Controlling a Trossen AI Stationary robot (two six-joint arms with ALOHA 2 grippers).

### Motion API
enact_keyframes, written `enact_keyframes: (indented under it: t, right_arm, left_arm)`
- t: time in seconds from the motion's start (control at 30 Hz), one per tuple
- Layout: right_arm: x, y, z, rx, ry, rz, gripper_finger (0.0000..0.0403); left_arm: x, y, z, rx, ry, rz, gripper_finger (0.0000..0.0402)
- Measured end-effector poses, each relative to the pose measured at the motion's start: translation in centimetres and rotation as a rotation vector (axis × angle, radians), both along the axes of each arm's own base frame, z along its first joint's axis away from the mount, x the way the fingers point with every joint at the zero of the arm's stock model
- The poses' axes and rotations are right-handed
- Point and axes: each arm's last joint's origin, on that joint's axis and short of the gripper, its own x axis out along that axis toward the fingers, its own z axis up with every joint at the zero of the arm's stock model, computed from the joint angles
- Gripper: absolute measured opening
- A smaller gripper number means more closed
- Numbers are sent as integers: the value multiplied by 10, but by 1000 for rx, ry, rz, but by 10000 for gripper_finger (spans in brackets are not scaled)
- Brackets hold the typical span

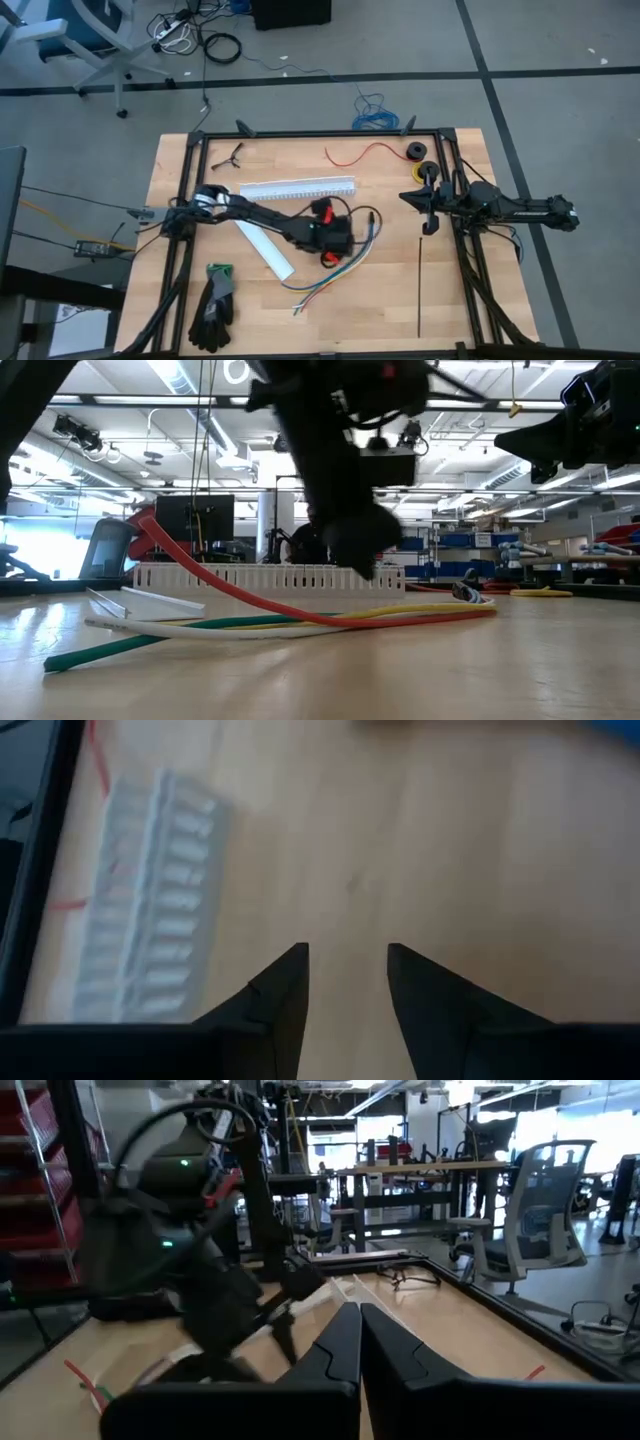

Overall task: Ziptie cables
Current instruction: Prepare the black zip tie

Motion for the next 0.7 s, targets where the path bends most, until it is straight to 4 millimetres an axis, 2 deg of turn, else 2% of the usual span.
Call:
enact_keyframes:
  t: [0.13,0.23,0.37,0.47,0.57,0.7]
  right_arm:
    - [0,0,6,80,-70,16,2]
    - [0,0,8,95,-95,26,2]
    - [10,3,-4,154,45,80,2]
    - [23,5,-13,208,141,99,2]
    - [38,10,-16,221,141,110,1]
    - [75,17,-12,220,262,79,1]
  left_arm:
    - [-28,18,5,-2,-6,54,147]
    - [-53,32,14,-17,-94,90,147]
    - [-87,43,23,-80,-258,91,147]
    - [-111,50,21,-156,-321,46,147]
    - [-131,55,17,-216,-337,25,147]
    - [-148,54,7,-274,-307,4,147]
